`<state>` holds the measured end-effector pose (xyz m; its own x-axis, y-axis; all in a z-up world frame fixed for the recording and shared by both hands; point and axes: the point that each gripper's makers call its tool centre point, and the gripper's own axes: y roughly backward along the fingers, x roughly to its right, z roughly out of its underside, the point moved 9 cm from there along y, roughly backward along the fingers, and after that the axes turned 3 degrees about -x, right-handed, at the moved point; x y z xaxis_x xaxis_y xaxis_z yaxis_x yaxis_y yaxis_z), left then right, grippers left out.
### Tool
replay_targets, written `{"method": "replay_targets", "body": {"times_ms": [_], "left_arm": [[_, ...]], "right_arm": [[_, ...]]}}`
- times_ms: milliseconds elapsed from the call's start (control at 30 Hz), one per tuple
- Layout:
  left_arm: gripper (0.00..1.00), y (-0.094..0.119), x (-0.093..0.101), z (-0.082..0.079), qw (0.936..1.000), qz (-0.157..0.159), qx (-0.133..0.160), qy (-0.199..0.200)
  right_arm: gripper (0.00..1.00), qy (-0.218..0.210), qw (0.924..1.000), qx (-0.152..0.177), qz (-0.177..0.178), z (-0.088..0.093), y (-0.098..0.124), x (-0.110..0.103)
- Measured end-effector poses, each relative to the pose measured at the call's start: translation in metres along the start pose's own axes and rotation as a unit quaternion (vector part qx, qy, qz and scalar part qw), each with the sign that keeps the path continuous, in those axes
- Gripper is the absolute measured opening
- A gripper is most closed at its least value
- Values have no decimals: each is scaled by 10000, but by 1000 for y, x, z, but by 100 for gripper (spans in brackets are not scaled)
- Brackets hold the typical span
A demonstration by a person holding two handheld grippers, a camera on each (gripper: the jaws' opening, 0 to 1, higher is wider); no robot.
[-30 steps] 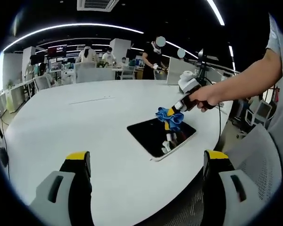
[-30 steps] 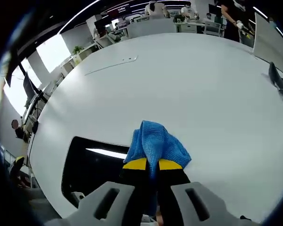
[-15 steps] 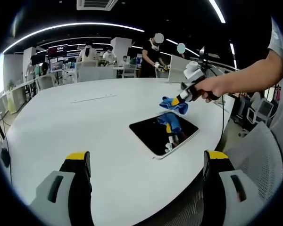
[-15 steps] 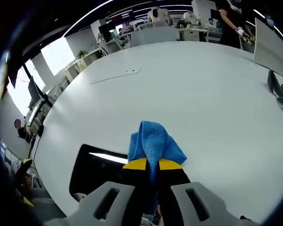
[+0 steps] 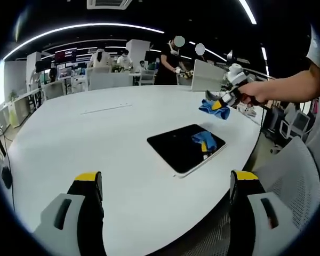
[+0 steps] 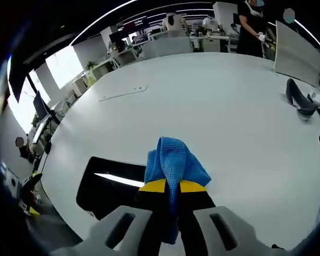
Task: Wipe the mirror surface with the cleaning cloth until all visible marks leave the cleaned area.
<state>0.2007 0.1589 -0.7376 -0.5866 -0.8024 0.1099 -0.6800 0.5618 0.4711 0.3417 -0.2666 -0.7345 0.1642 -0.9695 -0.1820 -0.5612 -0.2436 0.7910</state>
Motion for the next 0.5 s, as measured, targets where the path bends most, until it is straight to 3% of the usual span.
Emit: {"method": "replay_targets", "body": {"times_ms": [233, 500], "left_arm": [[99, 0, 0, 1, 10000, -2, -26, -5], [99, 0, 0, 2, 10000, -10, -69, 7]], "right_arm": [[1, -246, 9996, -112, 97, 22, -1, 14], [2, -346, 9986, -345, 214, 50, -20, 20]]}}
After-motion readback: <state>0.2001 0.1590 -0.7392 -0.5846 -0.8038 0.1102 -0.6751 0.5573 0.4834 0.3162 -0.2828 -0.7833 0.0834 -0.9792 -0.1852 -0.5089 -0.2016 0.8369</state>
